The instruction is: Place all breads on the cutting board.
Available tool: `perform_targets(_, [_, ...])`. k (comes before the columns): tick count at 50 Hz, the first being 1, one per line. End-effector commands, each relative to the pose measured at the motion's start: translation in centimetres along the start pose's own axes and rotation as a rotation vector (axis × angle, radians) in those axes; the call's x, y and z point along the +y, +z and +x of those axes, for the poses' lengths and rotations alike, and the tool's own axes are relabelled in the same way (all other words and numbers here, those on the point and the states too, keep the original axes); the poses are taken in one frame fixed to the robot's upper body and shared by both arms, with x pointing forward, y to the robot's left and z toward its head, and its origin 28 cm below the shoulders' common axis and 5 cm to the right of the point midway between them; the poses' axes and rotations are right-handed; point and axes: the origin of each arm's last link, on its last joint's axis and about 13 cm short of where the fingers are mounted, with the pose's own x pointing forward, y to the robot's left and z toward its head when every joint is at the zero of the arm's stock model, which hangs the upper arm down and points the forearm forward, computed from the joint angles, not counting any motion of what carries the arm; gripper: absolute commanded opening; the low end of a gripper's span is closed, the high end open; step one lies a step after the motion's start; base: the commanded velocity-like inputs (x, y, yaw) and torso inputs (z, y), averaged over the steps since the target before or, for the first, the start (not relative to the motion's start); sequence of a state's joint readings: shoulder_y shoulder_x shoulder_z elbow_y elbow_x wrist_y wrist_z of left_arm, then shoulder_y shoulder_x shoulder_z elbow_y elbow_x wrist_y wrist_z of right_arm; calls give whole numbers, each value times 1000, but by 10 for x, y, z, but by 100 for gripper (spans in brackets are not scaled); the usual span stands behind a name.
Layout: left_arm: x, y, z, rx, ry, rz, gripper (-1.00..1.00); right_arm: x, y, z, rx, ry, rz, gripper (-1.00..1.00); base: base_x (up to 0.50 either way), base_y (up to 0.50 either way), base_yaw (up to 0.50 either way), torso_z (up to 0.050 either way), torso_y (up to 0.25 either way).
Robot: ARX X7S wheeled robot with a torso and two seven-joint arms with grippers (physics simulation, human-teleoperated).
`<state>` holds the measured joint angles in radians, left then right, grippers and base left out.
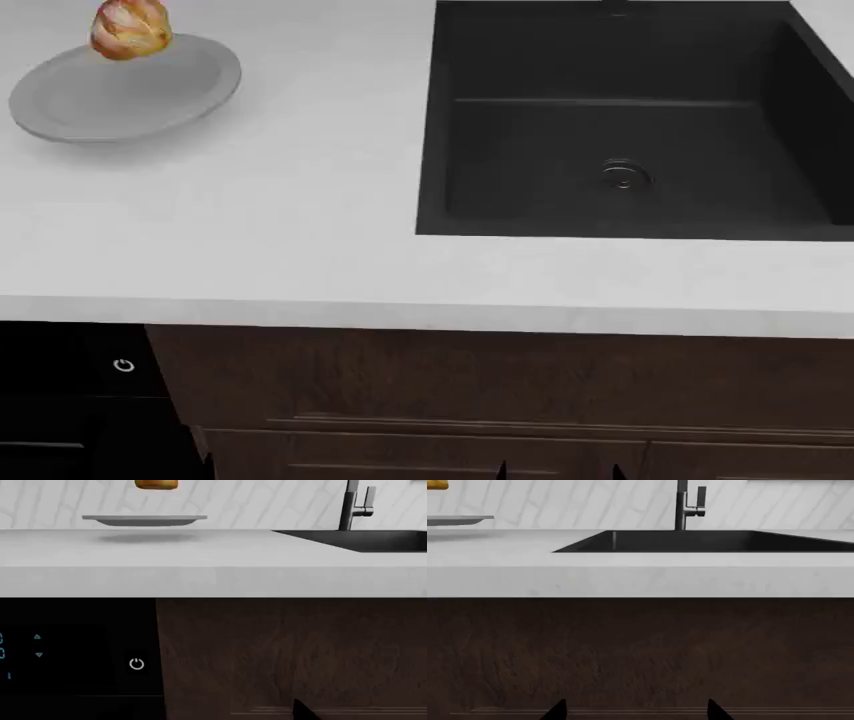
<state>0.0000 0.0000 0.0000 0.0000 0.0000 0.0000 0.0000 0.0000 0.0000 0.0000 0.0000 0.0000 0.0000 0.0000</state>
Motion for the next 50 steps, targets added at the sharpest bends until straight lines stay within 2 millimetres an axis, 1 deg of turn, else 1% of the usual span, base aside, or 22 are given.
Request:
perform_targets(1, [0, 1, -1, 0, 0, 0, 100, 0, 1, -1, 0, 0, 0, 100, 0, 0, 0, 0, 0])
perform_targets(10, [-1, 2, -2, -8, -1, 8, 100, 1, 0, 0, 10, 2, -10, 100, 0, 31, 0, 0, 0])
perform_targets(25, [-1, 3, -3, -10, -1, 16, 100, 1, 1, -1, 7, 5, -21, 100, 0, 500, 0, 0, 0])
perform_targets(43, [-2, 4, -2, -7, -3, 23, 100, 0, -3, 1, 20, 5, -16, 100, 0, 500, 0, 0, 0])
perform_targets(50, [-2, 4, -3, -11, -4, 26, 100, 0, -1, 1, 16, 3, -18, 100, 0, 500, 0, 0, 0])
